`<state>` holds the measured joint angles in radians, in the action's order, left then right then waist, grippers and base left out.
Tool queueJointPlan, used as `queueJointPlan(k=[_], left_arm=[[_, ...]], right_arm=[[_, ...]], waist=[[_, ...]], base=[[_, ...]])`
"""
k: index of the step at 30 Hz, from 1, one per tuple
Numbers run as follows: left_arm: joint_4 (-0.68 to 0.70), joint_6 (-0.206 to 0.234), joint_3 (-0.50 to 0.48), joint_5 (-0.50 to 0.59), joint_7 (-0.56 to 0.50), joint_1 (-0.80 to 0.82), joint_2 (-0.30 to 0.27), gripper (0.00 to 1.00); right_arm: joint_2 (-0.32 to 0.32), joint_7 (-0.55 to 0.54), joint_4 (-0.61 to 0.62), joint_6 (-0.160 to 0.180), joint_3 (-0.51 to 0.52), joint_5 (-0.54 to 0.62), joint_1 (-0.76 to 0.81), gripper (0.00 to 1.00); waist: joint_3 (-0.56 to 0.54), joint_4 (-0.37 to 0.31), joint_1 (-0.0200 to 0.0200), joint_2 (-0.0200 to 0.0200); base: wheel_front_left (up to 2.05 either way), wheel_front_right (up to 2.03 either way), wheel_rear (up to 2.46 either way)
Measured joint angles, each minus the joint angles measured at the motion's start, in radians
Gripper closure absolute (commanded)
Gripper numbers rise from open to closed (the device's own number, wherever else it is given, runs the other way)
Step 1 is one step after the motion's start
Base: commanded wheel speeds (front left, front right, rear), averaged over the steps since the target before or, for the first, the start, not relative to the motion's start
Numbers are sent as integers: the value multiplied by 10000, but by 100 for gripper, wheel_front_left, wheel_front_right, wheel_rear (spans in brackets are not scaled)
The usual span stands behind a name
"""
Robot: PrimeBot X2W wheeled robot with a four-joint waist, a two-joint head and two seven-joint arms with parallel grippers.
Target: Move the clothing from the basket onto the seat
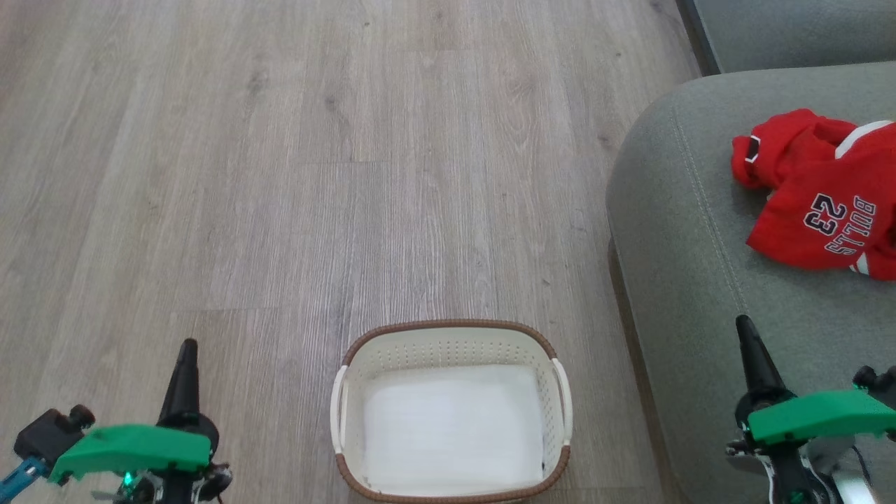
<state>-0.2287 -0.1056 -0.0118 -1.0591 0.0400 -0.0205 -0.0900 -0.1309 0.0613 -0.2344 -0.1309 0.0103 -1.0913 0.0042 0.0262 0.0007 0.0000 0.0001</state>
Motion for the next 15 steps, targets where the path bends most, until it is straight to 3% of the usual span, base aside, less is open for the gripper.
queueJointPlan(k=[15], left_arm=[[-82, -46, -167, -1517, -403, 230, 107, 100]], right_arm=[[153, -433, -134, 0, 259, -1505, -115, 100]], waist=[[-66, -2, 0, 0]], base=[[0, 0, 0]])
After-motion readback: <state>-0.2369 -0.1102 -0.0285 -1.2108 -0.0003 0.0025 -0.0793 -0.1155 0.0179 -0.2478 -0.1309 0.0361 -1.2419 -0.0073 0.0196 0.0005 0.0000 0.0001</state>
